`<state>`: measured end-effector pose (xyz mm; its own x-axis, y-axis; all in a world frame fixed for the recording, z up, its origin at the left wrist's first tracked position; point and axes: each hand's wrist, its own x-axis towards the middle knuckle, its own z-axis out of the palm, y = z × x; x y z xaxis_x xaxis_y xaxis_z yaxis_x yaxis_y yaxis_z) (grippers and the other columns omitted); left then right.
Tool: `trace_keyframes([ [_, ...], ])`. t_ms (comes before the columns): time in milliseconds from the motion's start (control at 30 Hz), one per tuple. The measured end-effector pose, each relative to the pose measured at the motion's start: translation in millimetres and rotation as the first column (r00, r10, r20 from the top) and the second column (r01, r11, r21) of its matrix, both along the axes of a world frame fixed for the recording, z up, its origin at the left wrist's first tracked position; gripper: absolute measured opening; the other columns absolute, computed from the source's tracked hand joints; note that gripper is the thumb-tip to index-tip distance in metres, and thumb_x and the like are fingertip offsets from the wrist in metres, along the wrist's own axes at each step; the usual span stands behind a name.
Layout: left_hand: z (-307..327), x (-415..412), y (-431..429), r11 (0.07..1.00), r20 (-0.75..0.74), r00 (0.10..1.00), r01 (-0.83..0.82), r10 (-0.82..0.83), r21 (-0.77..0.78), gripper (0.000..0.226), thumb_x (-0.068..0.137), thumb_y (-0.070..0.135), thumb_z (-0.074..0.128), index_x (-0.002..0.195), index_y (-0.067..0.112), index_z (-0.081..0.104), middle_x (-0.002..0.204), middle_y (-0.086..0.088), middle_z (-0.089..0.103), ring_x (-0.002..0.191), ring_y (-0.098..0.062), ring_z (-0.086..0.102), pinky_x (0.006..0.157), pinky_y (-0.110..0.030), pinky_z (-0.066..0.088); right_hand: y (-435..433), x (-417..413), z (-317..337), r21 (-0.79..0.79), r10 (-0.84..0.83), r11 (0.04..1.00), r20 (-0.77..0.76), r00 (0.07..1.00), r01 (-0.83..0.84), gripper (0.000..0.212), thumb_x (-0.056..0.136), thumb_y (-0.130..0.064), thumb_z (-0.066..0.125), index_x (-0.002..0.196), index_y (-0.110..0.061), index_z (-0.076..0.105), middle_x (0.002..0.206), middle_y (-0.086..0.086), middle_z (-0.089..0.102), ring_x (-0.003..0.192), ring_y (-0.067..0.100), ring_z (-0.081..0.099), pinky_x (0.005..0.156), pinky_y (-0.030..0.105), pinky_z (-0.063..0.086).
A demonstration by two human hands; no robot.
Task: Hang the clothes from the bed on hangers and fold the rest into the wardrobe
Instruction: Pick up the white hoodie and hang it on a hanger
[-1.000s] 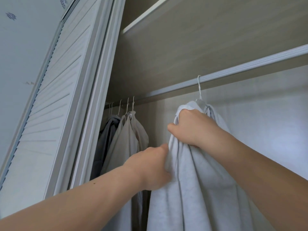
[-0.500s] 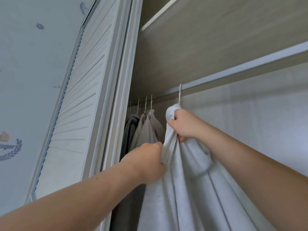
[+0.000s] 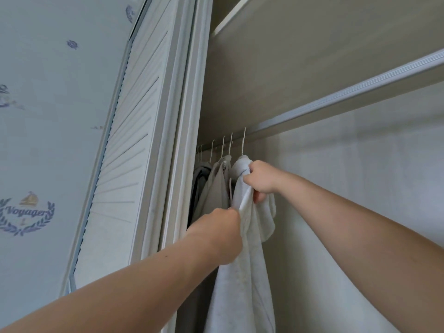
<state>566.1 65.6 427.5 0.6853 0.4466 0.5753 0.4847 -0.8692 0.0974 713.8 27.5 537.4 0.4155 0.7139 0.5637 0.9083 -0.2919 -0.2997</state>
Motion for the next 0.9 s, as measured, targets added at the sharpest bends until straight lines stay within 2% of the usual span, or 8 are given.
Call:
trace_keyframes([
  [100,-3,-1,-1,1.0,-0.027,1.0,-0.003,0.003,0.004,0.009,0.097,0.012,0.047,0.105,0.014,0.051,0.096,-0.004,0.057,0.083,-0.025,0.061,0.067,-0.033,0.05,-7,9,-12,0.089,0.113,0.99,-0.096,0.989,-0.105,0.018,0.1,-0.02,0.051,0.086,-0.009,0.049,0.074,0.015,0.07,0.062,0.028,0.073,0.052,0.032,0.055],
  [200,-6,-7,-8,1.0,-0.032,0.999,0.022,-0.022,0.01,0.015,0.097,0.009,0.048,0.111,0.013,0.052,0.1,-0.007,0.06,0.087,-0.027,0.064,0.072,-0.036,0.055,-21,11,-28,0.185,0.166,0.97,-0.03,0.986,-0.158,0.015,0.099,-0.021,0.057,0.096,-0.006,0.059,0.091,0.017,0.069,0.084,0.03,0.072,0.068,0.045,0.062],
  [333,-11,-35,-24,0.996,0.059,0.995,0.079,-0.082,0.052,0.012,0.097,0.01,0.046,0.105,0.014,0.054,0.092,-0.005,0.06,0.08,-0.025,0.062,0.07,-0.04,0.057,-59,-15,-54,0.33,0.224,0.911,0.105,0.969,-0.247,0.015,0.095,-0.017,0.061,0.11,-0.017,0.065,0.094,-0.004,0.064,0.085,0.012,0.063,0.074,0.011,0.047],
  [400,-19,-59,-32,0.986,0.137,0.981,0.125,-0.139,0.108,0.007,0.098,0.015,0.046,0.095,0.015,0.053,0.084,-0.004,0.059,0.074,-0.024,0.061,0.067,-0.043,0.056,-78,-38,-70,0.351,0.254,0.884,0.192,0.948,-0.308,0.023,0.097,-0.019,0.061,0.119,-0.016,0.064,0.109,-0.003,0.065,0.099,0.009,0.061,0.087,0.012,0.044],
  [467,-30,-88,-38,0.969,0.18,0.969,0.128,-0.167,0.21,0.013,0.099,0.028,0.046,0.09,0.019,0.05,0.079,0.0,0.057,0.071,-0.022,0.057,0.065,-0.044,0.054,-96,-64,-88,0.32,0.256,0.88,0.302,0.918,-0.351,0.032,0.098,-0.026,0.057,0.129,-0.018,0.059,0.126,-0.006,0.06,0.119,0.007,0.054,0.099,0.022,0.039],
  [633,-65,-173,-48,0.938,0.181,0.983,-0.03,-0.035,0.345,0.027,0.098,0.051,0.035,0.105,0.031,0.051,0.103,0.013,0.057,0.086,-0.013,0.055,0.068,-0.032,0.048,-129,-132,-136,0.217,0.391,0.838,0.401,0.829,-0.5,0.05,0.096,-0.054,0.043,0.144,-0.04,0.041,0.135,-0.038,0.04,0.135,-0.015,0.028,0.108,0.009,0.022],
  [767,-98,-250,-60,0.931,0.116,0.978,-0.2,0.173,0.305,0.057,0.093,0.063,0.017,0.125,0.032,0.052,0.13,0.015,0.053,0.118,-0.016,0.049,0.096,-0.034,0.042,-131,-194,-174,0.102,0.472,0.822,0.428,0.771,-0.56,0.062,0.095,-0.066,0.029,0.153,-0.044,0.023,0.159,-0.026,0.02,0.149,-0.005,0.003,0.12,0.027,0.009],
  [900,-136,-340,-83,0.915,0.104,0.943,-0.332,0.316,0.229,0.066,0.091,0.067,0.017,0.136,0.031,0.049,0.15,0.008,0.043,0.142,-0.021,0.031,0.11,-0.039,0.031,-125,-263,-216,-0.011,0.55,0.802,0.4,0.733,-0.597,0.068,0.093,-0.072,0.019,0.155,-0.047,0.006,0.165,-0.025,0.0,0.15,0.0,-0.017,0.123,0.037,-0.001],
])
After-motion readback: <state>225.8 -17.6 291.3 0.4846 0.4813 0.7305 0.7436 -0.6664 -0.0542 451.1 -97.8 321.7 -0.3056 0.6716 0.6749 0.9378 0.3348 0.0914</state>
